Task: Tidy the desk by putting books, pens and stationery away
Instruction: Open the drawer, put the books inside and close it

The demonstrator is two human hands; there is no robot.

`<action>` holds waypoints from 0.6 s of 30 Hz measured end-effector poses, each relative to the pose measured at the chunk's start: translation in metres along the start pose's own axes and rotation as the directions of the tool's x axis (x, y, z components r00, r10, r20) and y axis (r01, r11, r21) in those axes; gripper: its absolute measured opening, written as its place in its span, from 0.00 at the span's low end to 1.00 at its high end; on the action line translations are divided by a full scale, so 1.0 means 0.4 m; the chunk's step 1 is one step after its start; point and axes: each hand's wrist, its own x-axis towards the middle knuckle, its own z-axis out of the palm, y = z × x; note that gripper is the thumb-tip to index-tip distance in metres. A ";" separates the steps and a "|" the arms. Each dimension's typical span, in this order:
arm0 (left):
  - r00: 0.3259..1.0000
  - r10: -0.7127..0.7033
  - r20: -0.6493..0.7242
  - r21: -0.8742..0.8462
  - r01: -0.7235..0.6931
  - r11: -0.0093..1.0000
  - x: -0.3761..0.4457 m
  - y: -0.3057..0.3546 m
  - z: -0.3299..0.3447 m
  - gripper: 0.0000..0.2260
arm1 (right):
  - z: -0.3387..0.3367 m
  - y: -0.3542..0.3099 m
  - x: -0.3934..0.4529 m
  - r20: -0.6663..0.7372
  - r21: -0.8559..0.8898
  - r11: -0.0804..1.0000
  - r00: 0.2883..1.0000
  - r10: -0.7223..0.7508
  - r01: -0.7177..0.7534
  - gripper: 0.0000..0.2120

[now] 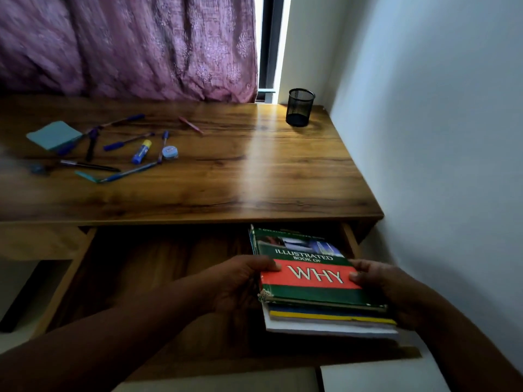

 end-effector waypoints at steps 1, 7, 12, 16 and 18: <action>1.000 0.010 -0.024 0.045 -0.009 0.999 0.017 0.003 -0.009 0.23 | 0.009 -0.002 0.026 -0.033 -0.022 1.000 0.999 -0.004 0.003 0.15; 0.995 -0.075 -0.061 0.220 0.086 0.972 0.124 -0.007 -0.067 0.15 | 0.051 0.023 0.144 -0.244 -0.323 0.943 0.956 -0.164 0.080 0.26; 0.983 -0.155 -0.095 0.206 0.172 0.963 0.173 -0.040 -0.071 0.07 | 0.072 0.054 0.188 -0.301 -0.553 0.833 0.931 -0.206 0.006 0.25; 0.986 -0.135 -0.101 0.155 0.150 0.976 0.207 -0.080 -0.066 0.07 | 0.091 0.086 0.203 -0.349 -0.571 0.820 0.917 -0.194 -0.044 0.25; 0.987 -0.135 -0.092 0.167 0.149 0.975 0.221 -0.086 -0.068 0.09 | 0.095 0.104 0.213 -0.351 -0.615 0.785 0.917 -0.192 -0.071 0.28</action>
